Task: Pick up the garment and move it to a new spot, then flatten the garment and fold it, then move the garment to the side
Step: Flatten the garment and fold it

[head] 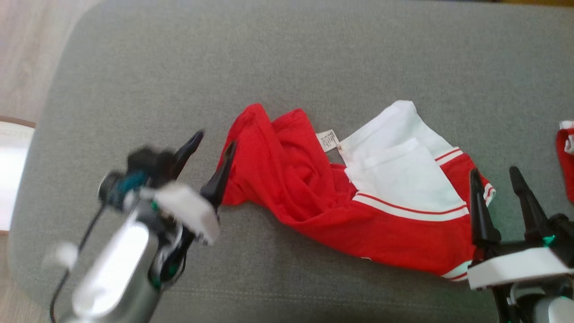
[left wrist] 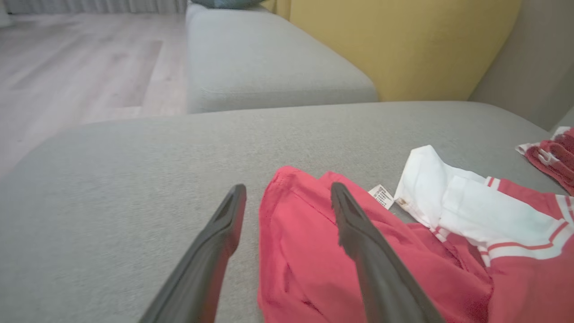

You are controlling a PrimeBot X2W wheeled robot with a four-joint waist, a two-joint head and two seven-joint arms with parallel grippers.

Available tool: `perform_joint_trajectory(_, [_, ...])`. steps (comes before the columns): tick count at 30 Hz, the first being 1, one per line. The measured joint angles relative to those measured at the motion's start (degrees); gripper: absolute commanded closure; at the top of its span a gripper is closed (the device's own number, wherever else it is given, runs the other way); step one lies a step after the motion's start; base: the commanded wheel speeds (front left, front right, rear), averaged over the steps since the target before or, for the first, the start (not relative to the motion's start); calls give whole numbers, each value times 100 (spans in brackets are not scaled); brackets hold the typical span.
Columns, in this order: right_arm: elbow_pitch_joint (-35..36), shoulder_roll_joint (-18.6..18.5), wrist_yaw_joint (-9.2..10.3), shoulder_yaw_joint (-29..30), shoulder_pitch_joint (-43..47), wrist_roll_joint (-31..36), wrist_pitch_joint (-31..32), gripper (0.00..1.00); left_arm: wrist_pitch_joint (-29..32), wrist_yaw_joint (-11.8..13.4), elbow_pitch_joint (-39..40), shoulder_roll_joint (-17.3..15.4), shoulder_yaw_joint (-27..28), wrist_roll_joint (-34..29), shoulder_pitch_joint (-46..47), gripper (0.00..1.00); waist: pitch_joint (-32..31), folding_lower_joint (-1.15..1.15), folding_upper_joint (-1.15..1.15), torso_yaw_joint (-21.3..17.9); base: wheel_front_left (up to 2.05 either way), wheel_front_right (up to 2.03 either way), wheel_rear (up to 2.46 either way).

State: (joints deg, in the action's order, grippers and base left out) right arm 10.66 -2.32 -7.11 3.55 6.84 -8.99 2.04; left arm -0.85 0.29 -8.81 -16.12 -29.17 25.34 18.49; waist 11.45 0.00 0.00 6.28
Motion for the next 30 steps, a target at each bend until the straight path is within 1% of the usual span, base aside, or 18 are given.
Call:
perform_joint_trajectory(4, [22, 0, 0, -70, -151, 0, 0, 0, 589, -369, -579, 127, -107, 271, 760, 0, 213, 0, 0, -73, 0, 0, 0])
perform_joint_trajectory(9, [32, 0, 0, -104, -274, 1, -1, 0, 1024, -637, -1510, 211, -189, 576, 1465, 0, 438, 0, 0, -220, 0, 0, 0])
perform_joint_trajectory(10, [32, 0, 0, -104, -274, 1, -1, 0, 1024, -637, -1510, 211, -189, 576, 1465, 0, 438, 0, 0, -220, 0, 0, 0])
perform_joint_trajectory(14, [31, 0, 0, -103, -285, 1, -2, 0, 1211, -736, -2087, 255, -330, 887, 1918, 0, 590, 0, 0, -311, 0, 0, 0])
perform_joint_trajectory(17, [30, -1, 0, -105, -301, 1, -3, 0, 1340, -742, -2424, 258, -519, 1053, 2238, 0, 683, 0, 0, -352, 0, 0, 0])
perform_joint_trajectory(24, [8, -1, 0, -136, -431, 0, -52, 0, 1696, -744, -2780, 172, -1300, 1626, 2648, 0, 792, 0, 0, -419, 0, 0, 0])
perform_joint_trajectory(30, [-21, -1, 0, -151, -459, -2, -57, 0, 1651, -744, -3075, 23, -1677, 1923, 2852, 0, 885, 0, 0, -468, 0, 0, 0])
